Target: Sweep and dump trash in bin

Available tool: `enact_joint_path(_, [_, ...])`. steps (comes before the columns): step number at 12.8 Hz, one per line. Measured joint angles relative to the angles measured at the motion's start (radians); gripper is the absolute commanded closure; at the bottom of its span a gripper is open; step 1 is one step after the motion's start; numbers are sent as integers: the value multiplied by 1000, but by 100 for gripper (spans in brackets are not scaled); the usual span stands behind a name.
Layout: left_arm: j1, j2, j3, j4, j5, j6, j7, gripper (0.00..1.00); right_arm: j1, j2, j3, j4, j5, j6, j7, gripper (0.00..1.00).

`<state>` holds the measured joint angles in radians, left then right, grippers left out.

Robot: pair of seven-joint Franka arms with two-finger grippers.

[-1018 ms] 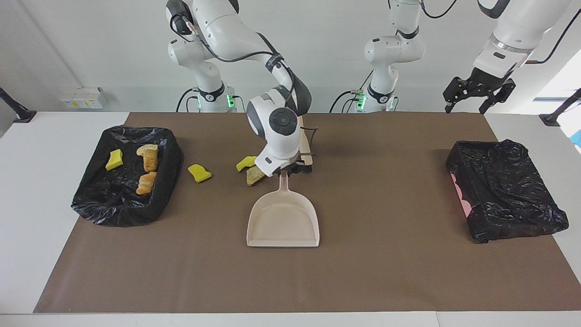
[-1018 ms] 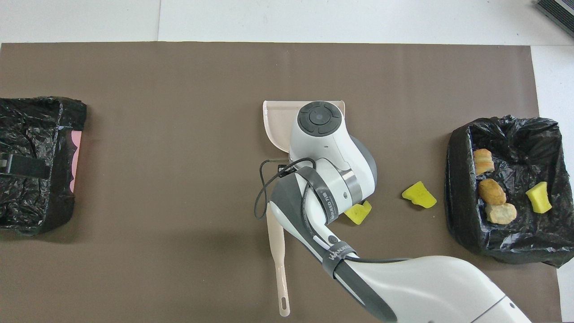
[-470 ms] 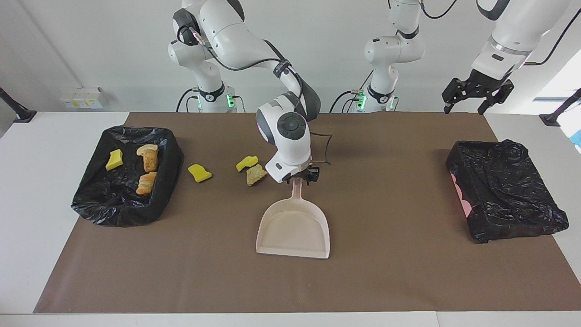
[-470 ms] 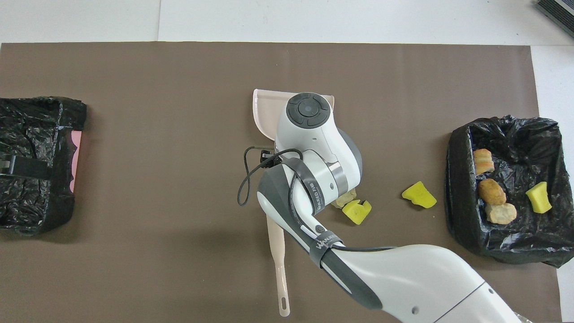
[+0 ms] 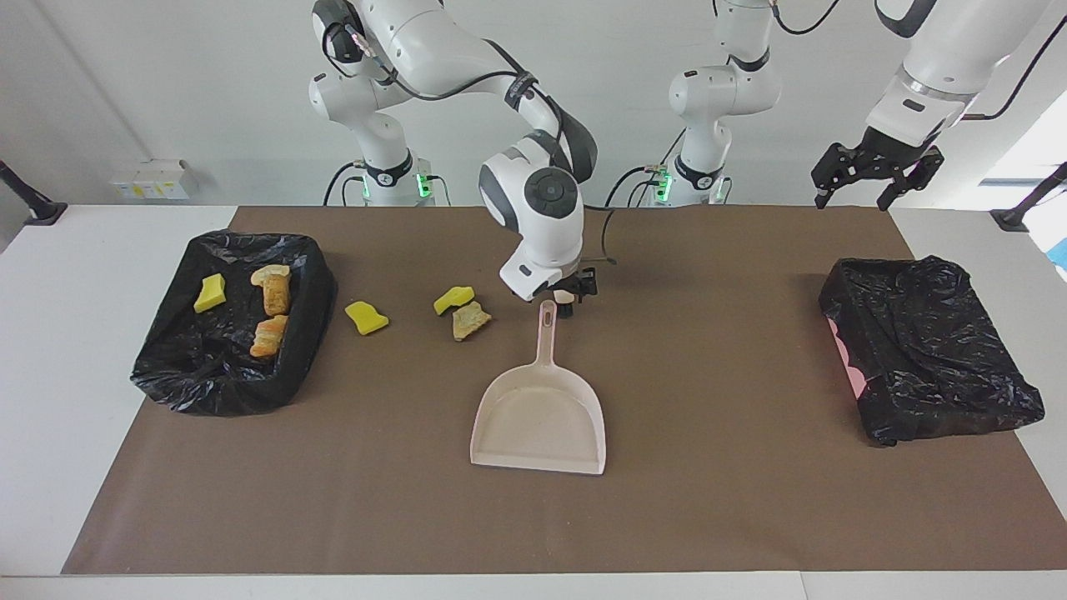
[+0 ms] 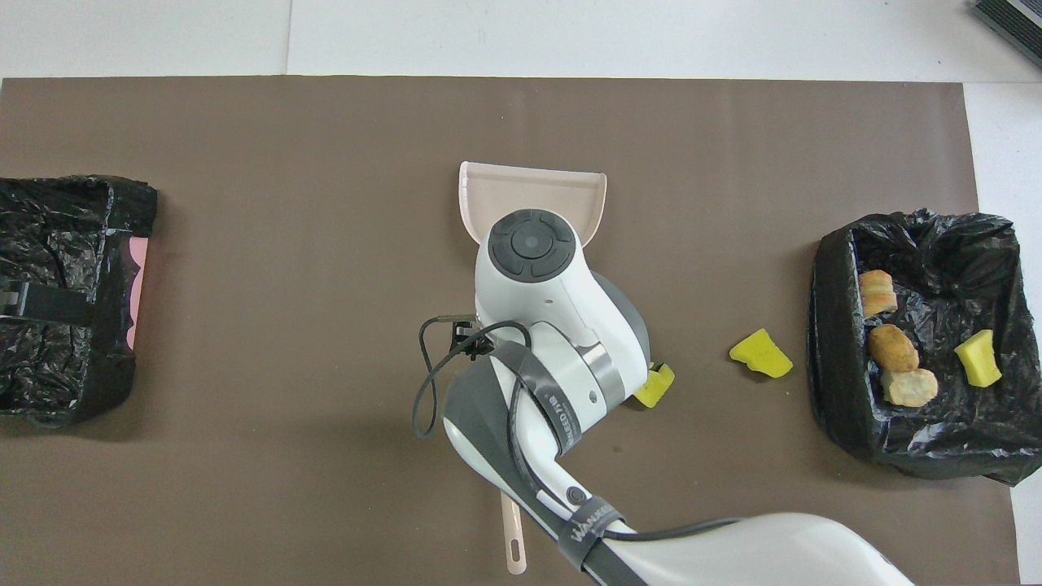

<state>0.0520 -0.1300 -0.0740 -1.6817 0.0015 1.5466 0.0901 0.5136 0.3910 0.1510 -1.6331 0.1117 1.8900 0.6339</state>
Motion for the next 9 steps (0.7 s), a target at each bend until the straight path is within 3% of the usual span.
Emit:
enact_joint_path(6, [-4,2,-9,-1,-1,107,0,0,95,-184,3,-255,54,5,2,7])
enact_joint_path(9, [-14,11,-17,-1,-9,168,1,0,127,-253,3,-404,112,87,2,16])
